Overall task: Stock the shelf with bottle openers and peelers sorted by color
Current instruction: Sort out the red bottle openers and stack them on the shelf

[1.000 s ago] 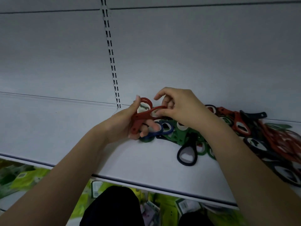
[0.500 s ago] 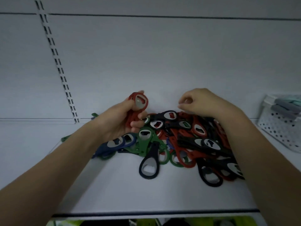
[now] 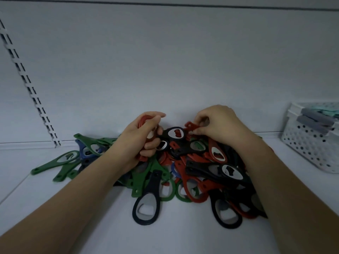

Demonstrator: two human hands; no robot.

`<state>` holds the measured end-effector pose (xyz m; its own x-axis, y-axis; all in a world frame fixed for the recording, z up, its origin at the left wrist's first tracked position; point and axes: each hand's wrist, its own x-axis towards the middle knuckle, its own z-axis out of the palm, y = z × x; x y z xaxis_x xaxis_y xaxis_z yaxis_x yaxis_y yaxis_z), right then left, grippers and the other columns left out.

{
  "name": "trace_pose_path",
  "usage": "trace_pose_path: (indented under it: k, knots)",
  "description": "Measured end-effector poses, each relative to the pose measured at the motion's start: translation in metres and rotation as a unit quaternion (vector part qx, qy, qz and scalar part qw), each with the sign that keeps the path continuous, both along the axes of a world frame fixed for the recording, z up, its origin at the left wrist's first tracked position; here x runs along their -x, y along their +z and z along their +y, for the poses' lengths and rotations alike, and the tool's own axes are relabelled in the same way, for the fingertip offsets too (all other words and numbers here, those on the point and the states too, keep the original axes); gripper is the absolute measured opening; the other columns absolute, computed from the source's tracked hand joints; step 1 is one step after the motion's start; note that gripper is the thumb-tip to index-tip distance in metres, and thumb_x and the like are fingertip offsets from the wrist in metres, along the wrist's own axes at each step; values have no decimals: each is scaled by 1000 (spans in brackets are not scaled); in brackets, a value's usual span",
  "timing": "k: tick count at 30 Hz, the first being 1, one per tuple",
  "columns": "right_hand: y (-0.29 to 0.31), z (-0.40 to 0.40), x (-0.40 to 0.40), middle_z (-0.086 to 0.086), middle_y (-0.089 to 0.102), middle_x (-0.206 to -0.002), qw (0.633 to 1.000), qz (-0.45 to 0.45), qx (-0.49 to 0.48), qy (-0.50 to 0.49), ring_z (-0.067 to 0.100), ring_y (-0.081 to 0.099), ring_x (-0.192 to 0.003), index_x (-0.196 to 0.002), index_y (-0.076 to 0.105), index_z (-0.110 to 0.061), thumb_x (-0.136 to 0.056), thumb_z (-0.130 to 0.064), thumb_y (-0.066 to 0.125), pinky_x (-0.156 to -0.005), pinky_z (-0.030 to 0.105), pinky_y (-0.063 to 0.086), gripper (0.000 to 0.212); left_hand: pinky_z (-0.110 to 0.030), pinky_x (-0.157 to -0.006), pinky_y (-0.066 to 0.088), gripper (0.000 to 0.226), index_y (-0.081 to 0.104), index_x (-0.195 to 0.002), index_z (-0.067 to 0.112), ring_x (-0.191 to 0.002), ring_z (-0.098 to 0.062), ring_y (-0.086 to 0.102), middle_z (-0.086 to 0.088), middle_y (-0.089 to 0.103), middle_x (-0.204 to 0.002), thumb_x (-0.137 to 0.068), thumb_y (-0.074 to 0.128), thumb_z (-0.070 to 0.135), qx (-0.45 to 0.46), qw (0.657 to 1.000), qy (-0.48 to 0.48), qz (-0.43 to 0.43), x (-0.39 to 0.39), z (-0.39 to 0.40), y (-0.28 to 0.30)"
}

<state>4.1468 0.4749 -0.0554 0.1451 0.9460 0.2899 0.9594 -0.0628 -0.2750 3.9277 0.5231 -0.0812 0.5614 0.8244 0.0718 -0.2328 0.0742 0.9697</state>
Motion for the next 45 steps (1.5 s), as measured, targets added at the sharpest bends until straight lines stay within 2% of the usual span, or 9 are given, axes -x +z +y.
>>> trace_pose_path:
  k: [4,7,10,15,18,29,34,39,45]
  knots:
    - [14,-11,8,-15,63,-78,966,163,-203,5,-8,57,-67,-89,70,-26,-82,-26,79,-68,4,44,12,-18,-33,29,36,56,-97,13,-40,-11,40,-4,56,-73,-100,46,47,4,999,3,34,1,-8,7]
    - [18,-19,31,-11,72,-79,922,265,-275,71,-3,68,-71,-92,73,-23,-87,-22,75,-75,14,55,5,-23,-41,53,55,54,-107,8,-61,-22,71,-13,75,-89,-98,34,58,83,996,8,23,-2,-12,12]
    - [17,-24,57,-14,76,-88,945,220,-200,138,-2,70,-83,-102,77,-27,-92,-35,67,-83,23,56,17,-33,-59,62,71,49,-125,-1,-85,-37,74,-31,69,-108,-98,27,61,193,978,-51,-64,-5,-13,13]
    - [17,-29,56,-1,77,-100,966,181,-69,174,24,71,-99,-102,75,-34,-86,-77,28,-92,43,54,67,-28,-49,59,49,53,-129,1,-65,-23,72,-24,71,-102,-102,45,41,241,961,9,-132,-2,-4,10]
    - [29,-35,35,-15,74,-84,966,202,-122,108,-8,66,-75,-93,75,-31,-93,-61,45,-80,22,52,42,-14,-32,37,24,56,-115,14,-43,-6,47,-6,59,-76,-97,58,30,193,976,44,-92,3,2,8]
    - [-5,-16,65,1,67,-72,995,-9,95,41,19,64,-70,-76,69,-14,-74,-62,73,-63,34,52,48,-20,-39,38,21,51,-111,11,-46,-11,45,-4,53,-77,-98,58,27,86,992,87,-8,1,-2,7]
    - [0,-13,51,-9,65,-78,988,152,5,3,4,60,-71,-80,72,-21,-81,-51,75,-54,18,42,30,-29,-54,56,15,48,-113,11,-64,-21,55,-14,46,-95,-99,49,5,194,970,48,-138,4,2,9]
    - [12,-19,42,0,74,-68,907,373,-196,-8,10,71,-59,-89,71,-13,-89,-20,70,-64,22,59,6,-51,-63,61,19,45,-122,9,-81,-39,73,-22,52,-109,-102,48,11,218,966,22,-139,4,-2,12]
    - [17,-31,60,-8,76,-81,943,262,-113,168,1,72,-77,-90,76,-19,-92,-37,67,-72,13,55,21,-45,-72,62,52,40,-139,2,-102,-42,69,-32,58,-126,-100,54,33,231,965,-40,-119,5,2,9]
